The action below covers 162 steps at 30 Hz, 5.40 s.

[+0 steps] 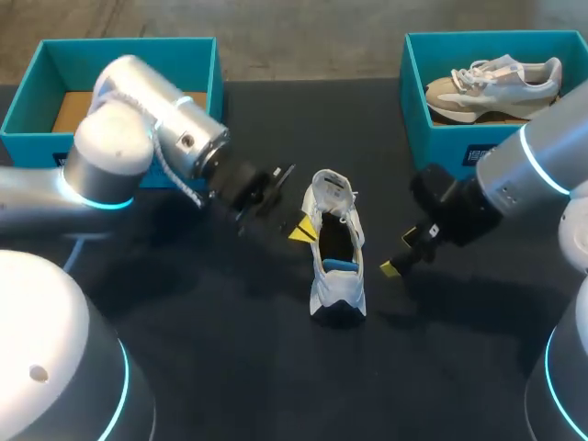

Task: Take the shoe out of the shoebox, open the shoe tongue, remove and reinsert the insole, then place the shoe into the shoebox

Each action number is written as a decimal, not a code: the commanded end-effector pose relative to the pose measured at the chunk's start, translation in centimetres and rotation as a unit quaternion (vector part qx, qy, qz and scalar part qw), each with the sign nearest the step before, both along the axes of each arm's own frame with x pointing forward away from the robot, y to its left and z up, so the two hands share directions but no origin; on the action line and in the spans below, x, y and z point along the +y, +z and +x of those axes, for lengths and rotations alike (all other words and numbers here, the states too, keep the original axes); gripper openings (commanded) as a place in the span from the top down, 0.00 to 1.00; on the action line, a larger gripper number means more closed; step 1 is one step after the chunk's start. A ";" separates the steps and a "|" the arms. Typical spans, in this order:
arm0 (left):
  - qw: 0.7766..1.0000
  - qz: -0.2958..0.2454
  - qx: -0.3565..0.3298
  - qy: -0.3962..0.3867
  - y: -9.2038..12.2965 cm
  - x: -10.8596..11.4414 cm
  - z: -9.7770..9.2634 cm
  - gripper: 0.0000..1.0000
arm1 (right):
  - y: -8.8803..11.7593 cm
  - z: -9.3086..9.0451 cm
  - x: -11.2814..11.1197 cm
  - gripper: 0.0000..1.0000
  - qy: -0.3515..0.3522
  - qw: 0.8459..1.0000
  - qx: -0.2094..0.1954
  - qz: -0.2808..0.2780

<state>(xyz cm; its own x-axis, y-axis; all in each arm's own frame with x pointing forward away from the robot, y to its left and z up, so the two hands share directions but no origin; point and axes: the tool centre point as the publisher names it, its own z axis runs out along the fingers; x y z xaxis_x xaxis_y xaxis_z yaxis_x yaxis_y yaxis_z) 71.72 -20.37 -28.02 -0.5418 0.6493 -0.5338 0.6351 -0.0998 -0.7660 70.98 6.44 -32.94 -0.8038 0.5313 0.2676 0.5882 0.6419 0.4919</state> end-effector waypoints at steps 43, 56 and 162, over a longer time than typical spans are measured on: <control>0.965 0.154 -0.085 -0.195 2.1 0.1 0.8 1.00 | 6.8 0.2 -4.6 0.00 -0.039 0.999 -0.003 0.010; 0.946 0.206 -0.113 -0.223 2.4 -0.7 1.5 1.00 | 7.9 0.7 -4.8 0.00 -0.034 0.999 0.025 -0.019; 0.901 0.300 -0.200 -0.242 -11.9 -4.1 0.8 1.00 | 10.8 -0.1 -12.0 0.00 -0.067 0.990 0.033 -0.121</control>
